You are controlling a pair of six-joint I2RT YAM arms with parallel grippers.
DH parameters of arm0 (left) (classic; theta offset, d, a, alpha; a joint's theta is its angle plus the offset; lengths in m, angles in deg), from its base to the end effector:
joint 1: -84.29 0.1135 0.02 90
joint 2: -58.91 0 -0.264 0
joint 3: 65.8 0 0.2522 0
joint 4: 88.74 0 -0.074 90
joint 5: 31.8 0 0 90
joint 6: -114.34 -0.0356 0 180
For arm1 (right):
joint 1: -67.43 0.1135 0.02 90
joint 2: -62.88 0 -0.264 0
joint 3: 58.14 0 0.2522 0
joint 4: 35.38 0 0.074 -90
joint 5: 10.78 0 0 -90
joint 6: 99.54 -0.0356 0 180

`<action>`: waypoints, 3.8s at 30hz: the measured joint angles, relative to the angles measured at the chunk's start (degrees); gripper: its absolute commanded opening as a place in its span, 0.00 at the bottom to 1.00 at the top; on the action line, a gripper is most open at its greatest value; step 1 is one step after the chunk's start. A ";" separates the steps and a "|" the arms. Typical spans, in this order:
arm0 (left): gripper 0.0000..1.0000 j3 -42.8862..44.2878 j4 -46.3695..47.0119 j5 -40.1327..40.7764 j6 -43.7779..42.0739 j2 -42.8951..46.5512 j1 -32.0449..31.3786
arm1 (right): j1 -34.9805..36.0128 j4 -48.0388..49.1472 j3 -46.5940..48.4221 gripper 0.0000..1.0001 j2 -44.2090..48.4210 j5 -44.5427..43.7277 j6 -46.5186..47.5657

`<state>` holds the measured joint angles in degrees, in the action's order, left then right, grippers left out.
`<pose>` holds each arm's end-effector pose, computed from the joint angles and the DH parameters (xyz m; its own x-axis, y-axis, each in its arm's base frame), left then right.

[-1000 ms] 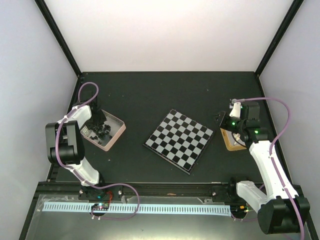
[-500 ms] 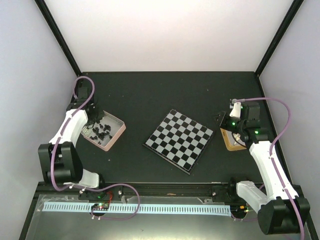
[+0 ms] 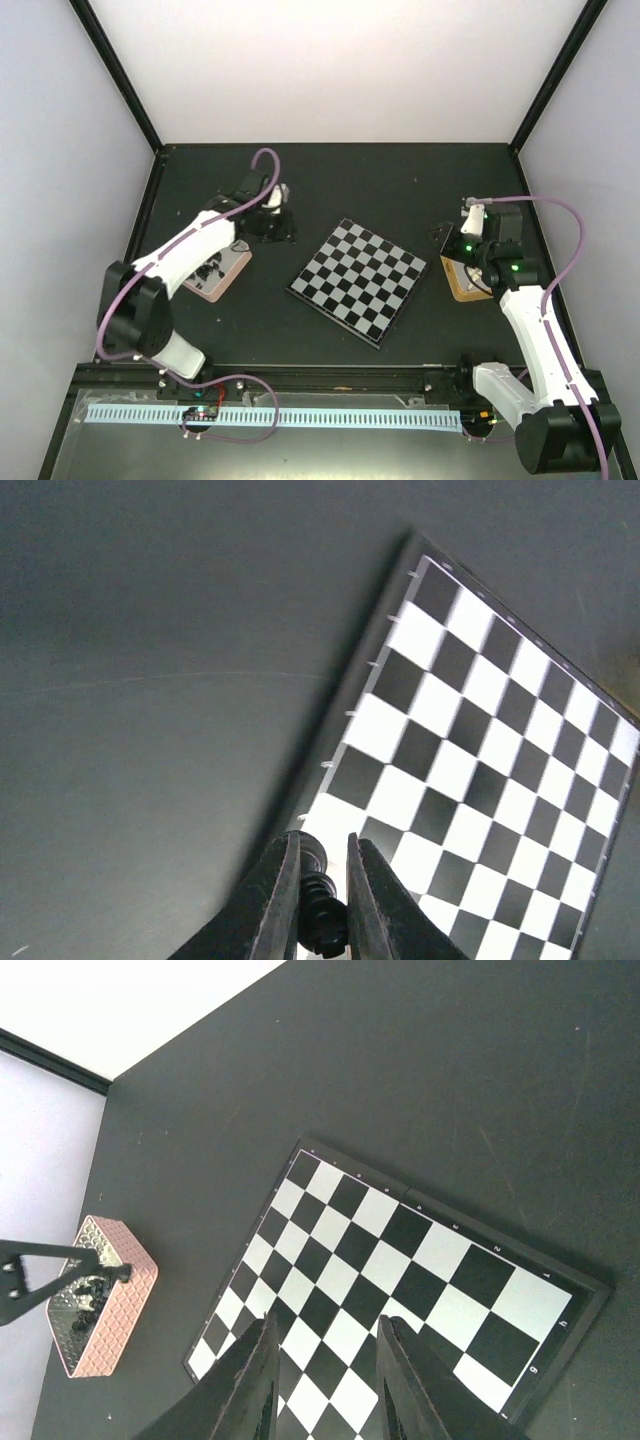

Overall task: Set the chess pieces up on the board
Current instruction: Place the chess piece on the chessboard.

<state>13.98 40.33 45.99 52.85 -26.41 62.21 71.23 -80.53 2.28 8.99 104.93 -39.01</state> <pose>0.2840 -0.1233 0.2616 -0.9058 -0.1360 -0.4012 0.0493 0.9068 -0.4186 0.1964 0.0285 0.2893 -0.7380 0.3952 -0.5470 -0.0400 0.7835 0.6201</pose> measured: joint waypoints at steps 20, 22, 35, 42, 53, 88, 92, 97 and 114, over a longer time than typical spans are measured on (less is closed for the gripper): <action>0.14 17.84 -4.72 -2.47 -7.41 -24.02 -9.99 | 0.00 0.55 -1.29 0.29 0.37 -0.15 -0.44; 0.14 17.86 -5.31 -2.45 -7.56 -24.63 -10.21 | 0.00 0.57 -1.31 0.29 0.37 -0.15 -0.44; 0.17 17.81 -6.34 -1.70 -8.44 -26.99 -10.62 | 0.00 0.57 -1.42 0.29 0.37 -0.35 -0.42; 0.30 16.22 -5.05 -2.12 -8.87 -26.99 -10.64 | 0.00 0.59 -1.42 0.30 0.37 -0.79 -0.42; 0.23 15.76 -5.03 -1.79 -9.01 -26.99 -10.64 | 0.00 0.61 -1.77 0.30 0.37 -1.18 -0.42; 0.14 26.99 -8.00 3.02 -9.90 -34.42 -11.80 | 0.00 1.70 -3.04 0.30 0.37 -1.20 -0.39; 0.15 27.28 -8.66 3.21 -9.90 -34.42 -11.87 | 0.00 1.86 -3.04 0.31 0.24 -1.20 -0.39; 0.18 27.28 -9.18 2.93 -9.92 -34.42 -12.13 | 0.00 1.86 -3.04 0.31 0.17 -1.20 -0.39; 0.37 27.28 -9.99 1.33 -9.97 -34.42 -12.31 | 0.00 1.86 -3.04 0.34 0.17 -1.20 -0.39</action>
<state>41.25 30.34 47.32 42.88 -60.83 49.90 71.23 -78.68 -0.76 9.16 103.73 -39.40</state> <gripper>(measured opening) 0.347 0.335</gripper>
